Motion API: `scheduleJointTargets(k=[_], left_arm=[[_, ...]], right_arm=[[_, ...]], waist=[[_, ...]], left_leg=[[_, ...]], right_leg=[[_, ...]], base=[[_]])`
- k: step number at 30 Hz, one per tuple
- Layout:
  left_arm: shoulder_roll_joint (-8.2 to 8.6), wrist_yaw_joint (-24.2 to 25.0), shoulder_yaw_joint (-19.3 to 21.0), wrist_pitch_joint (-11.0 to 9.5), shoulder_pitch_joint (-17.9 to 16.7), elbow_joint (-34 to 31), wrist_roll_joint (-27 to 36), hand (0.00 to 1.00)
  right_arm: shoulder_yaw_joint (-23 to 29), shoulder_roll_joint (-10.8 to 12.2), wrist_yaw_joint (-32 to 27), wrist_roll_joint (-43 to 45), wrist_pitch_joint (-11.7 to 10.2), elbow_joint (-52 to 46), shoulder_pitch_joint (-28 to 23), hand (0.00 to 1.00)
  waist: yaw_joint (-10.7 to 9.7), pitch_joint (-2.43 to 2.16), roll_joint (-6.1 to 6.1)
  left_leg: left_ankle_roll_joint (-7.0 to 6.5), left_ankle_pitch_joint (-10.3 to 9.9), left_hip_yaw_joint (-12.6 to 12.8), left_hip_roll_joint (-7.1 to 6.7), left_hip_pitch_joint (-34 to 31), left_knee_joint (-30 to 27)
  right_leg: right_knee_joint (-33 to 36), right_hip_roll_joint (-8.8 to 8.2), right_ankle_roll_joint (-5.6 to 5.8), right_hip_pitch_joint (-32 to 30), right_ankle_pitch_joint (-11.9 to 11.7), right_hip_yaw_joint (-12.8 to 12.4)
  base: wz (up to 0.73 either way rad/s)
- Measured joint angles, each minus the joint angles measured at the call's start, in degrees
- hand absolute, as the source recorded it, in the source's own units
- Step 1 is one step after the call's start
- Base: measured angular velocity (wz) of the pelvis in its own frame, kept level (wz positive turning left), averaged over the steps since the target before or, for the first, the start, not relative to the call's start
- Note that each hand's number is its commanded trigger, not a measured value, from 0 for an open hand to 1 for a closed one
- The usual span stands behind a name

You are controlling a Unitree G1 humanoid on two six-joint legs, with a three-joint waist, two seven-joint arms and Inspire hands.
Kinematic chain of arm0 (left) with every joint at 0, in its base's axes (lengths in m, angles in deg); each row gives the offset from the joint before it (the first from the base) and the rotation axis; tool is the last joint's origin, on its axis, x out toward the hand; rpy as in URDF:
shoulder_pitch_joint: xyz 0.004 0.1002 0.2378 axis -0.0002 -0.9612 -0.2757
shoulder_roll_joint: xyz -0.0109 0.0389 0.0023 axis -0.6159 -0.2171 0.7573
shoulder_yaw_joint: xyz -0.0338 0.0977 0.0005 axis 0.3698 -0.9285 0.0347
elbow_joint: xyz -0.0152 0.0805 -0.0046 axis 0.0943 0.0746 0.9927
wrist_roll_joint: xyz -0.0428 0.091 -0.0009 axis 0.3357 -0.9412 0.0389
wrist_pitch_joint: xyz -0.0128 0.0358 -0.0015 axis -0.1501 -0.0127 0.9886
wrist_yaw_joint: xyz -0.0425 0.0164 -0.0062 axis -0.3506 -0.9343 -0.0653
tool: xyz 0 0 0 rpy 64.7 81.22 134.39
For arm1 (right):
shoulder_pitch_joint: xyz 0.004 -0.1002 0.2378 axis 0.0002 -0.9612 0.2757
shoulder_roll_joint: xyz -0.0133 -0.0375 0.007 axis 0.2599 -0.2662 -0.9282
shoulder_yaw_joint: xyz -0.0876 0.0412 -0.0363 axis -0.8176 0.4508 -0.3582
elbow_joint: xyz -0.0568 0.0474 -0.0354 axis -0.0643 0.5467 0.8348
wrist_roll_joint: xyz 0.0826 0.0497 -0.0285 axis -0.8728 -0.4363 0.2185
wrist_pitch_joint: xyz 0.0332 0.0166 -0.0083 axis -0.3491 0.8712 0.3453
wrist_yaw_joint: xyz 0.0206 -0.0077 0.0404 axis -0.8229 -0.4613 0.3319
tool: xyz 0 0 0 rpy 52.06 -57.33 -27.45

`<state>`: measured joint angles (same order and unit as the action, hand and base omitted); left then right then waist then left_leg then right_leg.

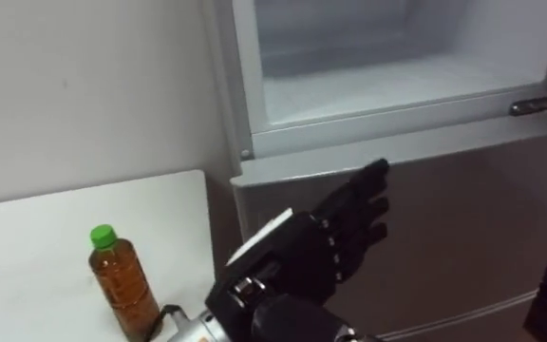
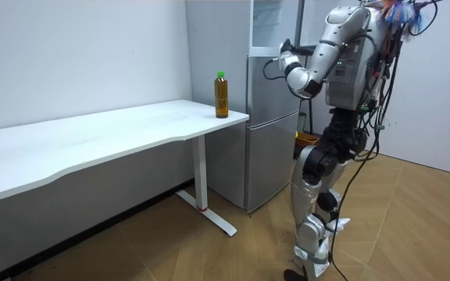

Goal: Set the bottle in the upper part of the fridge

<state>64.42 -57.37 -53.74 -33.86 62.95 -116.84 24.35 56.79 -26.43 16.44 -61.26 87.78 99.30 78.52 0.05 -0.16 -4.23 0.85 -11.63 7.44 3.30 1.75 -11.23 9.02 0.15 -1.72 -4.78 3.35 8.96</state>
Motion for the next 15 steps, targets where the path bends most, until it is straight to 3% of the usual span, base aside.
scheduleJointTargets(k=[2, 4, 6, 8, 12, 14, 15], left_arm=[[0.07, -1.19, 3.96, -1.96, -0.04, -2.27, -1.01, 0.00], [0.20, -2.26, 6.79, -2.54, -0.20, -3.70, -2.31, 0.00], [0.21, -3.63, 8.98, -4.80, -1.40, -4.64, -4.13, 0.00], [0.35, -5.33, 13.51, -6.65, -3.39, -4.95, -3.99, 0.00], [0.44, -9.63, 22.32, -10.10, -6.48, -5.36, -4.01, 0.00], [0.88, -13.13, 27.83, -13.90, -9.09, -4.80, -4.09, 0.00], [1.13, -14.25, 28.94, -14.72, -10.12, -4.58, -4.07, 0.00]], right_arm=[[-0.05, 0.08, -0.45, 0.82, -0.18, 0.08, -0.61, 0.00], [-0.04, 0.35, -0.50, 0.86, -0.60, 0.04, -1.42, 0.00], [-0.01, 0.57, -0.52, 0.87, -1.69, -0.11, -2.76, 0.00], [0.68, 0.64, -1.04, 0.86, -2.10, -0.23, -3.55, 0.00], [1.92, 0.76, -2.25, 0.77, -3.87, -0.25, -5.41, 0.00], [3.54, 0.82, -2.65, 0.48, -4.64, -0.19, -6.56, 0.00], [3.83, 0.89, -2.86, 0.50, -4.81, -0.15, -6.74, 0.00]], waist=[[1.33, -0.01, 0.14], [2.88, 0.03, 0.62], [3.66, -0.10, 0.89], [5.27, -0.18, 1.06], [6.41, -0.48, 1.20], [7.72, -0.28, 1.51], [7.85, -0.30, 1.45]], left_leg=[[-0.04, 0.25, -0.72, -0.15, 0.27, 0.00], [0.00, 0.27, -0.83, -0.13, 0.84, 0.04], [0.01, 0.27, -1.41, -0.12, 1.36, 0.08], [0.08, 0.30, -1.44, -0.14, 1.64, 0.59], [0.21, 0.32, -2.59, -0.13, 1.90, 0.81], [0.38, 0.43, -3.06, -0.13, 1.98, 1.05], [0.41, 0.46, -3.17, -0.13, 1.98, 1.07]], right_leg=[[-0.07, 0.00, -0.03, 0.70, 0.09, 0.78], [0.11, 0.02, -0.11, 1.18, 0.23, 0.87], [0.02, -0.02, -0.05, 1.98, 0.49, 1.10], [0.61, -0.12, 0.07, 2.35, 0.88, 1.57], [0.86, -0.16, -0.07, 2.86, 1.18, 2.39], [0.86, -0.11, -0.14, 3.06, 1.24, 2.74], [0.87, -0.12, -0.15, 3.23, 1.23, 2.92]], base=[[0.23], [0.07], [0.15], [0.07], [0.11], [0.09], [0.13]])
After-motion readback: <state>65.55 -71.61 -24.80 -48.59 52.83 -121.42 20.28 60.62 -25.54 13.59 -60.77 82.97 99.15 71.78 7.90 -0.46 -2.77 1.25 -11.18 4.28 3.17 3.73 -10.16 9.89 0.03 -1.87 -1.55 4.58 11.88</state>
